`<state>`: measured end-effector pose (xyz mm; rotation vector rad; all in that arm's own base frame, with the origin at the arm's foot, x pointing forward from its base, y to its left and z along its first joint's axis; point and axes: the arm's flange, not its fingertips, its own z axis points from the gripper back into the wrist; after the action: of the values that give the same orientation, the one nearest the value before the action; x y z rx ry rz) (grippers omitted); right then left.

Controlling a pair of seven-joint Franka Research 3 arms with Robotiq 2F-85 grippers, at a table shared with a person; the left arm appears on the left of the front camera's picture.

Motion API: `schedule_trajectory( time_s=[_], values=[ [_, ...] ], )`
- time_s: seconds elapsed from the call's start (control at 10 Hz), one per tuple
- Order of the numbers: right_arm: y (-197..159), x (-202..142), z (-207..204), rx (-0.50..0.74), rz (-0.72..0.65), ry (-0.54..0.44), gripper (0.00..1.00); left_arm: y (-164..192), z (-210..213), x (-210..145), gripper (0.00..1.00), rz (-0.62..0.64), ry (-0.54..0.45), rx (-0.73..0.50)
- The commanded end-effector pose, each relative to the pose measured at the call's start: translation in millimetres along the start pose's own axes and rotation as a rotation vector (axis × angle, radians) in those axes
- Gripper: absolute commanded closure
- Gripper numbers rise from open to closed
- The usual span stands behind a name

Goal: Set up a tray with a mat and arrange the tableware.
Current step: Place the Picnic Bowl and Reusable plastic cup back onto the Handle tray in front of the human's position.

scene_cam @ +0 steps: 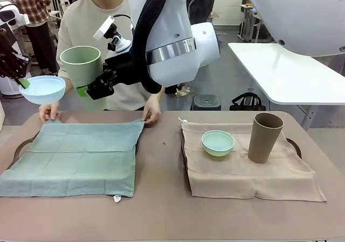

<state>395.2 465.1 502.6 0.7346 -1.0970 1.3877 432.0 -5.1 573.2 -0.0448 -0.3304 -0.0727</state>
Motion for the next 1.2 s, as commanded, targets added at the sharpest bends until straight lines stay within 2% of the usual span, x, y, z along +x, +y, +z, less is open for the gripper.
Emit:
schedule_trajectory(
  time_s=[0.0, 0.8, 0.9, 1.0, 1.1],
  values=[
    [1, 2, 1, -0.001, 0.012, -0.002, 0.70, 0, 1, 1, 1.00, 0.000, -0.016, 0.001],
    [1, 2, 1, -0.001, 0.012, -0.002, 0.70, 0, 1, 1, 1.00, 0.000, -0.016, 0.001],
    [0, 0, 0, 0.000, 0.000, 0.000, 0.15, 0, 0, 0, 0.96, 0.000, 0.000, 0.000],
    [-9, -29, -5, 0.010, -0.062, -0.013, 0.15, 4, -31, 0, 0.96, -0.014, 0.088, 0.014],
    [-12, -51, -13, 0.021, -0.084, -0.027, 0.15, 9, -54, -4, 0.96, -0.022, 0.126, 0.020]
  ],
)
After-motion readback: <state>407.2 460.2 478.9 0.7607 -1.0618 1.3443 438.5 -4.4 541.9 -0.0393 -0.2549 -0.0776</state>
